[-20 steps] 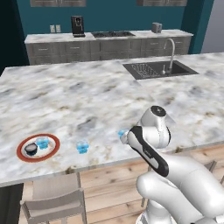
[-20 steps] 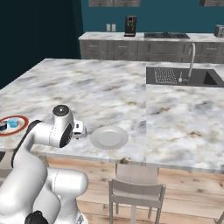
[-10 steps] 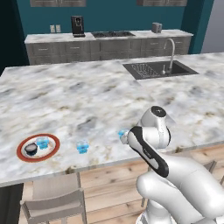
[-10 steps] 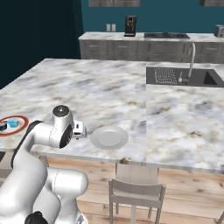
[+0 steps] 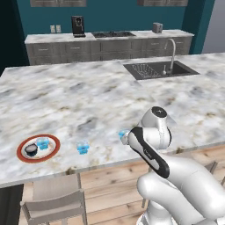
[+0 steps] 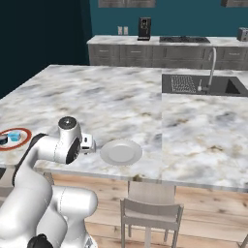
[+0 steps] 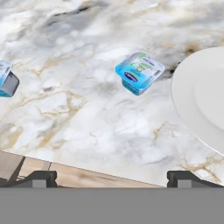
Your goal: Place two yogurt containers on each plate.
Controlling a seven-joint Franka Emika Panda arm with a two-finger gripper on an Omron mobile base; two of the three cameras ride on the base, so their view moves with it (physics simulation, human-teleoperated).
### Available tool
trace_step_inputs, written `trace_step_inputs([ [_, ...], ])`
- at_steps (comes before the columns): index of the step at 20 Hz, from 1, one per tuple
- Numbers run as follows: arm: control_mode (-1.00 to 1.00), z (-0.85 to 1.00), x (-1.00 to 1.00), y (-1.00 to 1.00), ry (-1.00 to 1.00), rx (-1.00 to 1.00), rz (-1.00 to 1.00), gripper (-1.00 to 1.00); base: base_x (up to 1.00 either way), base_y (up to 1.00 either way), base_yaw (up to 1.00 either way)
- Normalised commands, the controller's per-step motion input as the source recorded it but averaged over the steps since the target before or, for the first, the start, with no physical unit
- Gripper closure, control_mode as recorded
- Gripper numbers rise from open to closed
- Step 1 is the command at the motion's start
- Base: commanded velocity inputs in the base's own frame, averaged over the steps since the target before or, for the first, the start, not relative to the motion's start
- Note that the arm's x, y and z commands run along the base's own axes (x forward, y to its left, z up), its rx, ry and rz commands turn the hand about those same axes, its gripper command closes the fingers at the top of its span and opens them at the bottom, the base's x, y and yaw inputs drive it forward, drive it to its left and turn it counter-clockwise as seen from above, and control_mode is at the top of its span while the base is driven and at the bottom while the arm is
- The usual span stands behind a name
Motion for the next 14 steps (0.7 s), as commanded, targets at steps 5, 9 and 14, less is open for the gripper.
trace_step_inputs([
  [5,-1.0,0.0,0.0,0.0,0.0,0.0,0.0,-1.0,0.0,0.0,0.0],
  [9,-1.0,0.0,0.02,0.07,0.0,-0.04,0.0,-1.0,0.0,0.0,0.0],
  [14,-1.0,0.29,0.43,0.09,0.16,0.0,-0.02,-1.0,0.0,0.0,0.0],
])
